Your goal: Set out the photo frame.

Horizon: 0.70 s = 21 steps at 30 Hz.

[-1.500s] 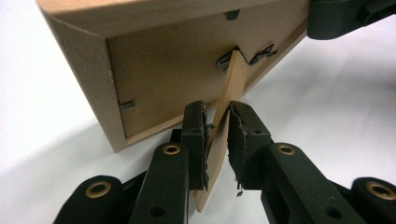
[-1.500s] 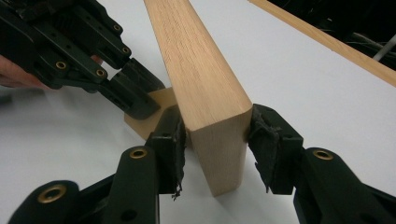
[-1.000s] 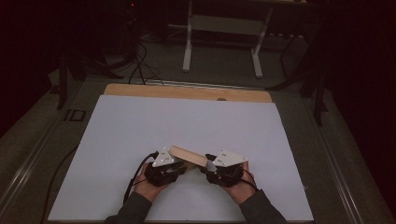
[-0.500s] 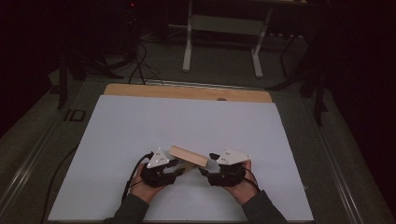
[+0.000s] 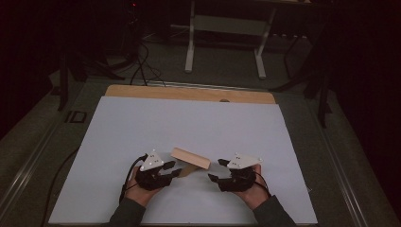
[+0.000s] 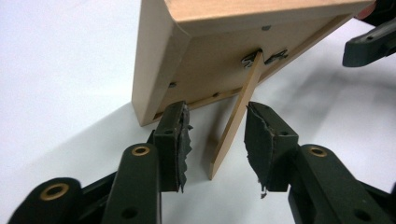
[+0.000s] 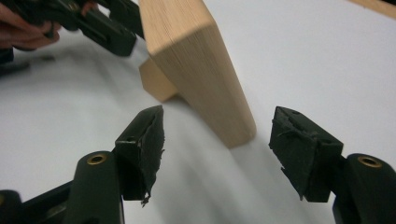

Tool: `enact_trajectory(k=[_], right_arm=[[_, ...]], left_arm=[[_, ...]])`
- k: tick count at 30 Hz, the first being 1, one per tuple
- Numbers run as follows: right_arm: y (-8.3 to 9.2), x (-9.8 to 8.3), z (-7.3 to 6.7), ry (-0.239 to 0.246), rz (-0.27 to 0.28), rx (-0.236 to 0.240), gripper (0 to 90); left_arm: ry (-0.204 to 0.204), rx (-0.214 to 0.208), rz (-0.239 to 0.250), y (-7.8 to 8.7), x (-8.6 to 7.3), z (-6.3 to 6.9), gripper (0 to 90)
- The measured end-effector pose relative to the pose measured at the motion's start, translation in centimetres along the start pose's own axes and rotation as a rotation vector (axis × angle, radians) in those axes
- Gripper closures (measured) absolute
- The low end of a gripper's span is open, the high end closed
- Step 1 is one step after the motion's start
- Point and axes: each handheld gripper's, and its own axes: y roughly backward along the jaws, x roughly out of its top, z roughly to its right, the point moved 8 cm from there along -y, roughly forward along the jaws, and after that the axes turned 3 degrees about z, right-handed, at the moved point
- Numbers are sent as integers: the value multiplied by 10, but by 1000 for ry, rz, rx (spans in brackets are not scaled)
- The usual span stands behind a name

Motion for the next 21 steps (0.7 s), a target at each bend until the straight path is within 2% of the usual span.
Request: enact_trajectory(k=[1, 2, 6, 13, 18, 21], right_arm=[[0, 0, 0, 0, 0, 0, 343], [3, -6, 8, -21, -7, 5, 359], [7, -9, 17, -34, -9, 0, 414], [3, -9, 28, -59, -9, -30, 599], [-5, -4, 30, -70, 4, -37, 749], [-12, -1, 30, -96, 11, -41, 850]], left_arm=[[5, 10, 12, 3, 1, -1, 606], [4, 13, 14, 4, 1, -2, 630], [13, 25, 20, 5, 2, -5, 662], [19, 44, 22, 3, 2, -9, 729], [16, 53, 19, 0, 3, -9, 770], [9, 54, 17, -1, 3, -8, 788]])
